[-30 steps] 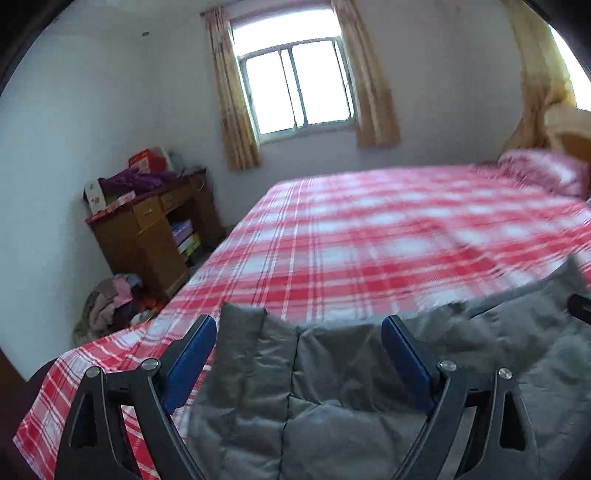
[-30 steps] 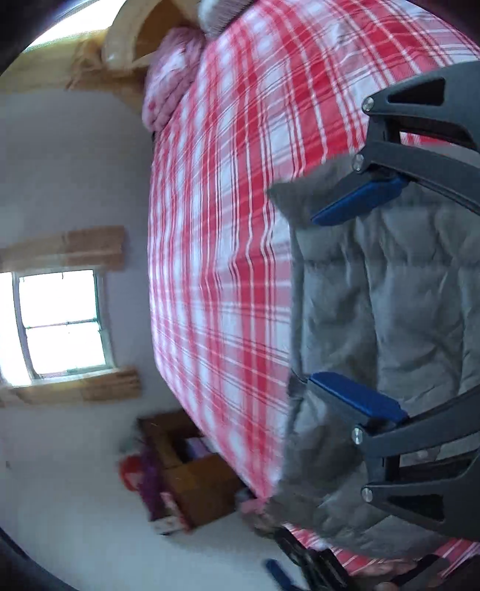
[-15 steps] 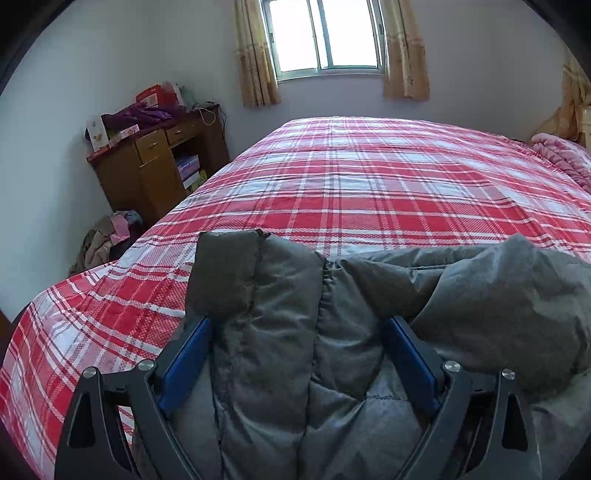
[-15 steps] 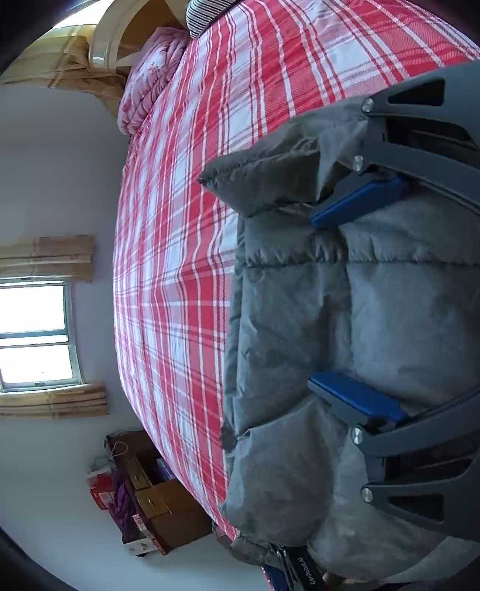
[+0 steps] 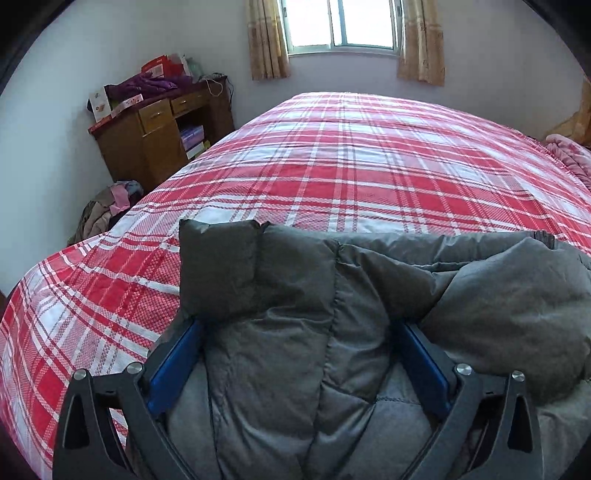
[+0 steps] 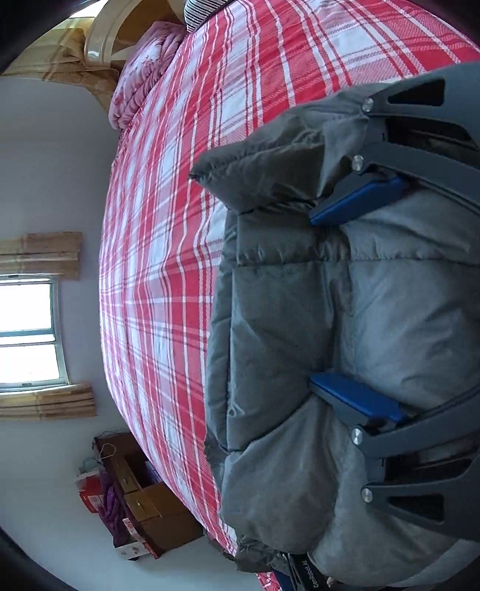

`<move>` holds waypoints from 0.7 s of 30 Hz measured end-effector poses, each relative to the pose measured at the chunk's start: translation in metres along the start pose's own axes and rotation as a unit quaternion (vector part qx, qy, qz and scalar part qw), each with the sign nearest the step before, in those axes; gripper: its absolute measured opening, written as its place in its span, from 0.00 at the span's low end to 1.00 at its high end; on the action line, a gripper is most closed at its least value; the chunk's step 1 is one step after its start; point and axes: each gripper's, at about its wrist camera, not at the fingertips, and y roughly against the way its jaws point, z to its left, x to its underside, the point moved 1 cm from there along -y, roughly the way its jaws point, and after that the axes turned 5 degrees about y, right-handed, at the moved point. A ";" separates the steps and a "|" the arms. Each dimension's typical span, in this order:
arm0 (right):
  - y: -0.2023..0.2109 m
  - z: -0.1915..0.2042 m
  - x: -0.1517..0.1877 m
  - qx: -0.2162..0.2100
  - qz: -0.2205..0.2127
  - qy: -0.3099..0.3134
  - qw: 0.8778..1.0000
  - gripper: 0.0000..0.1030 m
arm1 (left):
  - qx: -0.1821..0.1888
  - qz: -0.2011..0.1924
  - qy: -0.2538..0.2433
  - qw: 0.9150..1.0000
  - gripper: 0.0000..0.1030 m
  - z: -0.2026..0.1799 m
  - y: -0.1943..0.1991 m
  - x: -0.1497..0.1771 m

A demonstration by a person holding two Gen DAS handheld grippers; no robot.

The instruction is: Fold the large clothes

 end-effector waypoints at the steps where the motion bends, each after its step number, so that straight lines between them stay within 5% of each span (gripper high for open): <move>1: -0.001 0.000 0.000 -0.001 0.003 0.000 1.000 0.82 | -0.001 0.002 0.000 1.000 0.99 0.000 0.000 0.000; 21: -0.021 0.006 -0.001 0.013 0.050 0.014 0.999 0.84 | -0.001 0.020 0.002 1.000 0.99 0.000 -0.009 0.000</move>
